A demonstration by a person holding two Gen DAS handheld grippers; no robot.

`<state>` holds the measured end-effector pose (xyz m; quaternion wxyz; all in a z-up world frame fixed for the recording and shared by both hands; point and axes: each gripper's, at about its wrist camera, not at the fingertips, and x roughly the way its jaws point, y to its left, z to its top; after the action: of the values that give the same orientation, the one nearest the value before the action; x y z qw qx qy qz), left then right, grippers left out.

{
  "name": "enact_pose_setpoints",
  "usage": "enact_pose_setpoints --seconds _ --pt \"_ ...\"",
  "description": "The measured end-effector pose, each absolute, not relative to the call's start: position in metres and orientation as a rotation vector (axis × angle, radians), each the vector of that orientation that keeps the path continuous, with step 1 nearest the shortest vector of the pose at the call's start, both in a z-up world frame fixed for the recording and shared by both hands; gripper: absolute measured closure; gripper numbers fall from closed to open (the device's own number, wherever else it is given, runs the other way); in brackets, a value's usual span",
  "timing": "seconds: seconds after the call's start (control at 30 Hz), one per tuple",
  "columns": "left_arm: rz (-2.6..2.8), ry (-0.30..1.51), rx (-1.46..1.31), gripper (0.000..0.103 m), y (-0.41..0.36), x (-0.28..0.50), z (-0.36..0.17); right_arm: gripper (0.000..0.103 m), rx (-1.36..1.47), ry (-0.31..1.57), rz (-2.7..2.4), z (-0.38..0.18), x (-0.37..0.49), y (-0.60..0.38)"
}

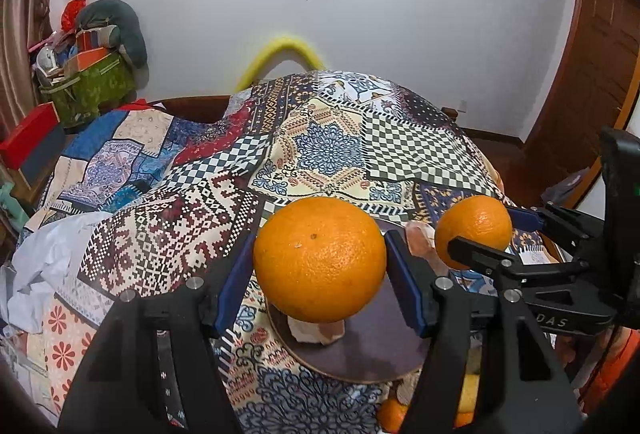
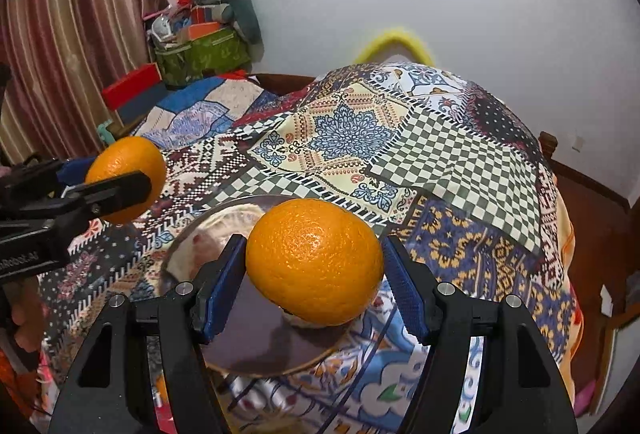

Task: Organize fruits
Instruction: 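Carry the orange in the left gripper while the right gripper carries another orange to the plate, then set both oranges on the plate between the pomelo segments and release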

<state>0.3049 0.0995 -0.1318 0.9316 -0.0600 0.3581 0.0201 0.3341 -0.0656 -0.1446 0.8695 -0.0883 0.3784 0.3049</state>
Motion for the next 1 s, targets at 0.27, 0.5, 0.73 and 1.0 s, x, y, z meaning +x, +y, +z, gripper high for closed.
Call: enact_pose_setpoints --seconds 0.27,0.5,0.73,1.0 --pt "0.073 0.774 -0.132 0.039 0.109 0.328 -0.146 0.038 -0.205 0.835 0.694 -0.157 0.350 -0.054" --pt "0.076 0.798 -0.159 0.039 0.116 0.339 -0.157 0.038 -0.248 0.912 0.738 -0.177 0.365 -0.036" --pt "0.062 0.831 -0.161 0.039 0.115 0.347 -0.170 0.037 -0.281 0.955 0.737 -0.194 0.372 -0.028" --pt "0.034 0.867 -0.152 0.039 0.104 0.352 -0.181 0.037 -0.283 0.983 0.743 -0.198 0.374 -0.024"
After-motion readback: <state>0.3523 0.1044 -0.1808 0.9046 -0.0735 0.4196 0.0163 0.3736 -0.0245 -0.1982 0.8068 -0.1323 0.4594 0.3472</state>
